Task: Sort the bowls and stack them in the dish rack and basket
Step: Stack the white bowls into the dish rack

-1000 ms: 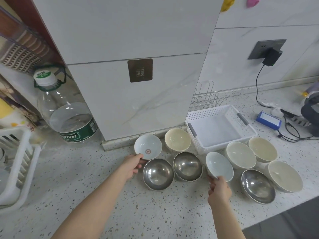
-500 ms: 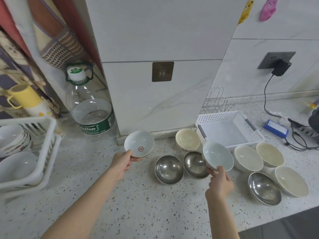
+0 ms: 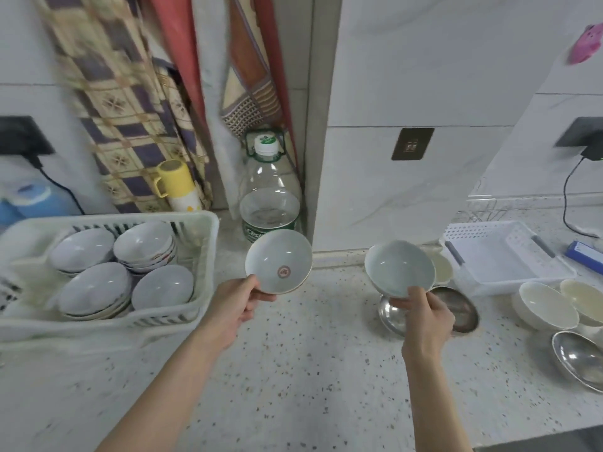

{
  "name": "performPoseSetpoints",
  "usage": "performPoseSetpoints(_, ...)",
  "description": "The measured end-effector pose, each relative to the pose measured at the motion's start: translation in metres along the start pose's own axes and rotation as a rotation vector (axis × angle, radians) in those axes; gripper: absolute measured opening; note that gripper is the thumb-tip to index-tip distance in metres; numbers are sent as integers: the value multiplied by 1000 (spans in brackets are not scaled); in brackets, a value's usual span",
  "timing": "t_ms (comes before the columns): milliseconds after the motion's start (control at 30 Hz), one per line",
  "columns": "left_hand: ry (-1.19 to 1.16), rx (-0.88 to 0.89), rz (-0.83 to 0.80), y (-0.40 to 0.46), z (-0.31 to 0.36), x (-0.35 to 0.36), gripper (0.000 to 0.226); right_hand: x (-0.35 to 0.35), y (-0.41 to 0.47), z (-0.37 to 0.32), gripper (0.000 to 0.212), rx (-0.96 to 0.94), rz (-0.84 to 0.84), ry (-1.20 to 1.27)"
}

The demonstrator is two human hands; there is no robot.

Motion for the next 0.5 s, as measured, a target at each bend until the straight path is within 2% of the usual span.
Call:
performPoseSetpoints(233,-63,56,45,-14,13,-97,15,67,-73,0,18,52,-198,-45)
performPoseSetpoints(500,-144,104,148,-22,9,-203,16,153,-142,-5,19,-39,-447,-197)
Point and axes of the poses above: each hand's wrist, its own y-axis towards the middle knuckle, its own x-axis out of the palm, z = x × y, the point moved 2 cm from there along y, towards the middle knuckle
